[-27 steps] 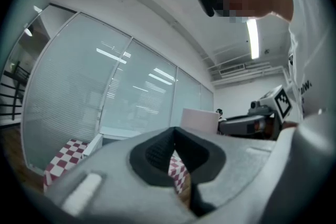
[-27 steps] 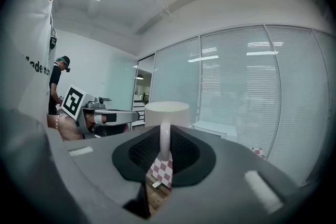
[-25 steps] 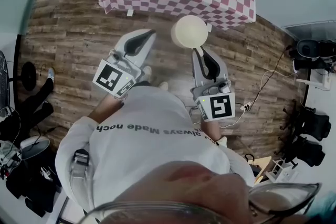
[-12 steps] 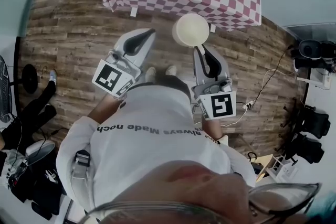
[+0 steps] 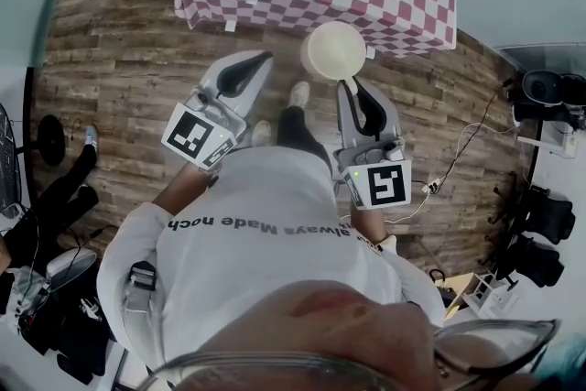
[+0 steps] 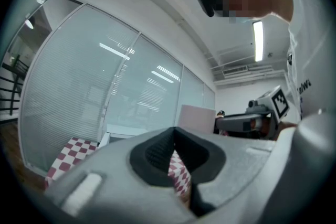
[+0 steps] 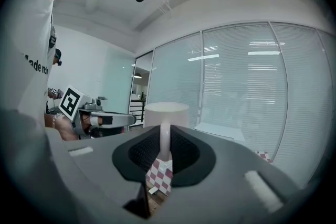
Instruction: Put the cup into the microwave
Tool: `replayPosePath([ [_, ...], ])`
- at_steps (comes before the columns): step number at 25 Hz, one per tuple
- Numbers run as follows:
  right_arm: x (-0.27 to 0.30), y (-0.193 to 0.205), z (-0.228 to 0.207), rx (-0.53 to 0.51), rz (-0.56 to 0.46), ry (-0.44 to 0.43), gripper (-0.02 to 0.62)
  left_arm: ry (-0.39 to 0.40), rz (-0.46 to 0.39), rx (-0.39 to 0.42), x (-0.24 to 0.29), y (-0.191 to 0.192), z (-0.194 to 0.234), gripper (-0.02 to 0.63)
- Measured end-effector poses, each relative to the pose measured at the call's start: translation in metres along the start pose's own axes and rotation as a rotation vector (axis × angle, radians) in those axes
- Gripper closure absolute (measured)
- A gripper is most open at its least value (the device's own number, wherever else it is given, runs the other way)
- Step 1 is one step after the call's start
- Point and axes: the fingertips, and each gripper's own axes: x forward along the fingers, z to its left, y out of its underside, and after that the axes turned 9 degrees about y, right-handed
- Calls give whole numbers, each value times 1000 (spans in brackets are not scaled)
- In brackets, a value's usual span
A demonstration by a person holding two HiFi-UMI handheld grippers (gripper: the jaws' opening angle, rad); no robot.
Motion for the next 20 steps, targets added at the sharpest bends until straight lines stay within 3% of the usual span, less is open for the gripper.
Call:
replayPosePath([
  [20, 81, 10, -197, -10, -32, 15, 552, 17, 5, 26, 211, 2, 61, 601],
])
